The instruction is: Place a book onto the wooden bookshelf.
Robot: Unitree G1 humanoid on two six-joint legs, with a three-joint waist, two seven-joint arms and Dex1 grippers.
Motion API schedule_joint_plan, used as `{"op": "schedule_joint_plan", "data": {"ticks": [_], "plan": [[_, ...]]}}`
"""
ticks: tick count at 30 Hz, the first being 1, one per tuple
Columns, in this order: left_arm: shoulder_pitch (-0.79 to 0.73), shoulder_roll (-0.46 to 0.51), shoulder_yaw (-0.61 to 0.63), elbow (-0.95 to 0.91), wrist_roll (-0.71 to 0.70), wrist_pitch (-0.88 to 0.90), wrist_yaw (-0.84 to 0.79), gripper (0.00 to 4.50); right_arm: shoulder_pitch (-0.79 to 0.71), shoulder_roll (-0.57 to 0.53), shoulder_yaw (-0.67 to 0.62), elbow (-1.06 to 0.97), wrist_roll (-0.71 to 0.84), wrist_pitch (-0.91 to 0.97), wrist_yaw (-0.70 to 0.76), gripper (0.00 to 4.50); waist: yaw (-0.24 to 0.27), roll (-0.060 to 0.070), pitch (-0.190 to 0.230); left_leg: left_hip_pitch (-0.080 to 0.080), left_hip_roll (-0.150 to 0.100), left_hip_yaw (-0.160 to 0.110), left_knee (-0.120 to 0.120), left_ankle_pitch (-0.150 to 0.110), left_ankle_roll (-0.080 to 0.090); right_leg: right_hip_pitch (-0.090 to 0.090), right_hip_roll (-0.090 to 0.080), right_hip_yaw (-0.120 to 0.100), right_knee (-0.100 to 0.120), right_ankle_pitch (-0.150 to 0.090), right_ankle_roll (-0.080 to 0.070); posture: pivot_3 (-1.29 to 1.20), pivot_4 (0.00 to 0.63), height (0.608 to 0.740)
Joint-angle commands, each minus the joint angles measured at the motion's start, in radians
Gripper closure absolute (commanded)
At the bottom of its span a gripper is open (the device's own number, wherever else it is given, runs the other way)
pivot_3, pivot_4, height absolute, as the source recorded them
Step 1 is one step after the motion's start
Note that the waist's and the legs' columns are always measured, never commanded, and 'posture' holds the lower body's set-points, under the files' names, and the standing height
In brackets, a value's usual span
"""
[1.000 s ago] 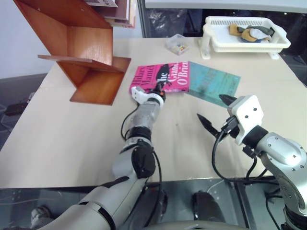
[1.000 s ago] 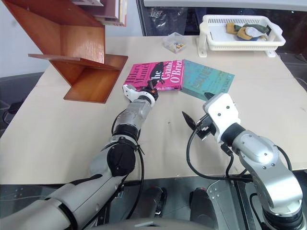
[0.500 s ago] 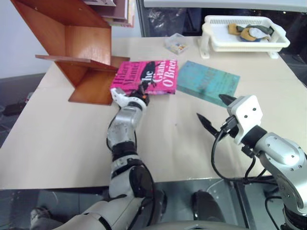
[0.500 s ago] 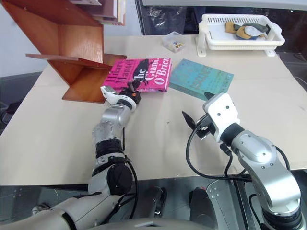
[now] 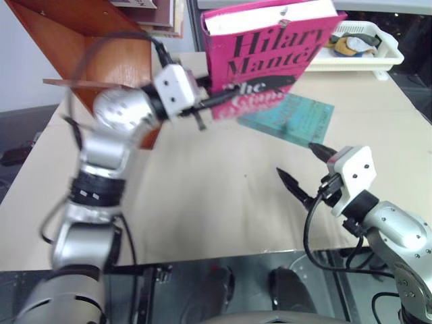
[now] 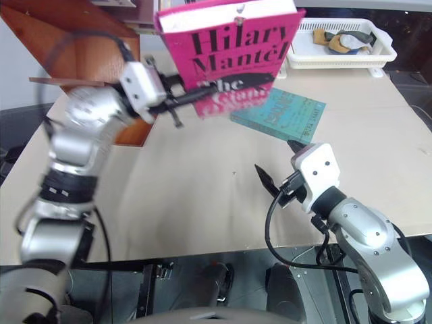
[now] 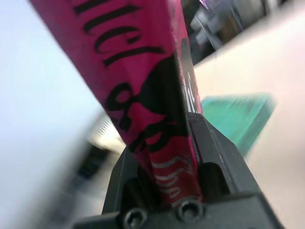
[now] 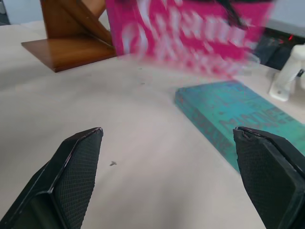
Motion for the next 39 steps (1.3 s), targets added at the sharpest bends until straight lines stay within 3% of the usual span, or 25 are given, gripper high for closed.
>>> {"op": "schedule_joint_plan", "data": {"ticks": [1,4,14,22,25,28,34,39], "plan": [[-0.158,0.137,0.022,0.203,0.118,-0.265,-0.185,3.81,-0.058,-0.003,-0.051,-0.054,0.059,-0.045,0.011,0.00,-0.003,0.000,0.000,-0.001,0.000,0.000,0.000,0.000,0.000,0.000,0.000,0.000,-0.001,0.000,0.000,0.00,0.150,0.740],[-0.298,0.268,-0.007,0.401,0.259,-0.389,-0.243,3.81,-0.090,-0.038,-0.074,-0.049,0.122,-0.053,0.065,0.00,-0.010,0.000,0.001,-0.001,0.000,-0.001,-0.002,0.000,0.000,0.000,0.001,-0.001,-0.004,0.000,0.000,0.00,0.150,0.740],[-0.454,0.413,-0.073,0.747,0.541,-0.569,-0.196,3.81,-0.298,-0.065,-0.071,0.104,0.212,-0.146,0.147,0.00,-0.034,-0.005,0.005,-0.003,0.000,-0.003,-0.001,0.000,0.002,0.000,0.001,-0.005,-0.005,0.000,0.001,0.00,0.150,0.740],[-0.508,0.535,-0.182,0.897,0.822,-0.564,0.005,3.81,-0.327,-0.079,-0.051,0.151,0.211,-0.177,0.153,0.00,-0.070,-0.008,0.007,0.000,0.000,0.002,0.000,-0.002,0.004,-0.001,0.001,-0.003,0.002,0.000,0.001,0.00,0.150,0.740],[-0.549,0.554,-0.183,0.927,0.824,-0.576,0.012,3.81,-0.326,-0.078,-0.043,0.162,0.208,-0.192,0.150,0.00,-0.093,-0.008,0.008,0.001,0.003,0.002,0.003,-0.003,0.006,-0.002,0.003,-0.003,0.007,0.000,0.002,0.00,0.150,0.740],[-0.558,0.542,-0.134,0.936,0.703,-0.647,-0.088,3.81,-0.324,-0.079,-0.035,0.182,0.202,-0.213,0.154,0.00,-0.116,-0.008,0.008,0.002,0.007,0.005,0.003,-0.003,0.006,-0.003,0.006,-0.002,0.008,0.000,0.002,0.00,0.150,0.740],[-0.530,0.551,-0.038,0.872,0.513,-0.658,-0.279,3.81,-0.347,-0.081,-0.017,0.248,0.193,-0.264,0.194,0.00,-0.098,-0.008,0.009,-0.004,0.007,0.004,0.005,-0.002,0.003,-0.009,0.005,-0.003,0.007,0.000,0.001,0.00,0.150,0.740],[-0.491,0.601,-0.020,0.760,0.513,-0.561,-0.328,3.81,-0.365,-0.081,0.001,0.295,0.180,-0.301,0.223,0.00,-0.081,-0.008,0.009,-0.017,0.003,0.003,0.010,-0.001,0.002,-0.017,0.001,-0.006,0.008,0.000,0.001,0.00,0.150,0.740]]}}
